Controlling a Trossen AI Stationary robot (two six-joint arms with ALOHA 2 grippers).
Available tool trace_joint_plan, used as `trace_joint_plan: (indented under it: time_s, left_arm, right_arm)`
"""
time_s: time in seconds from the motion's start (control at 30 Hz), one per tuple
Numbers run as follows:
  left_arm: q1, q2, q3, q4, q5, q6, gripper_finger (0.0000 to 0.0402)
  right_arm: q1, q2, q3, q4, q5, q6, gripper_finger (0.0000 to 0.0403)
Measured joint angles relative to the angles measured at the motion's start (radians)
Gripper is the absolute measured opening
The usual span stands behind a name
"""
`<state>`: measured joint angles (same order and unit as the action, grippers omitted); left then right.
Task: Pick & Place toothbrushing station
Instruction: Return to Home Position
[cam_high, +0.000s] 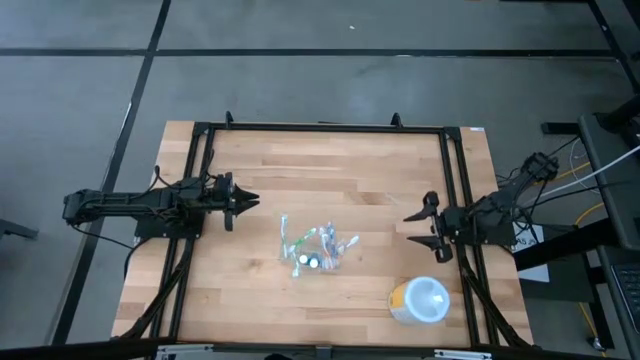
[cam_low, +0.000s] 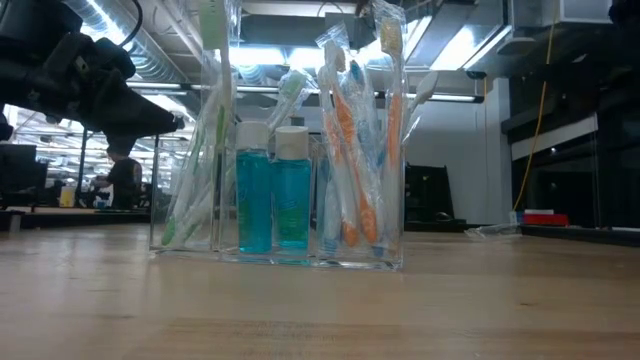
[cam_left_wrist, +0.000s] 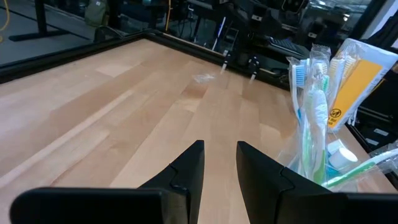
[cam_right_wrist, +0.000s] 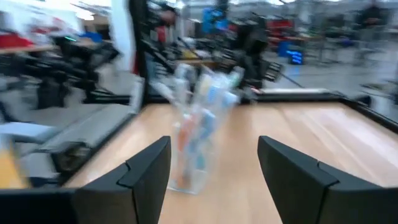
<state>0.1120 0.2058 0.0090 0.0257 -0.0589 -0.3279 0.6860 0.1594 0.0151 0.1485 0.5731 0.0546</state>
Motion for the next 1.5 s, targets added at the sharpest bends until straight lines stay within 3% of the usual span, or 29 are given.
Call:
trace_joint_plan:
  time_s: [0.23,0.6,1.2,1.5]
  left_arm:
    - [0.000,0.000,0.000,0.000,0.000,0.000,0.0088]
    - [0.000,0.000,0.000,0.000,0.000,0.000,0.0088]
    - [0.000,0.000,0.000,0.000,0.000,0.000,0.0088]
    - [0.000,0.000,0.000,0.000,0.000,0.000,0.0088]
  right_arm:
    - [-0.109,-0.155,0.000,-0.090,-0.216,-0.057,0.0242]
    - [-0.427,-0.159,0.002,-0.141,-0.576,-0.115,0.0242]
    - [-0.687,-0.016,0.002,-0.139,-0.573,-0.228,0.0242]
    - [-0.687,-0.003,0.002,-0.139,-0.573,-0.010,0.0242]
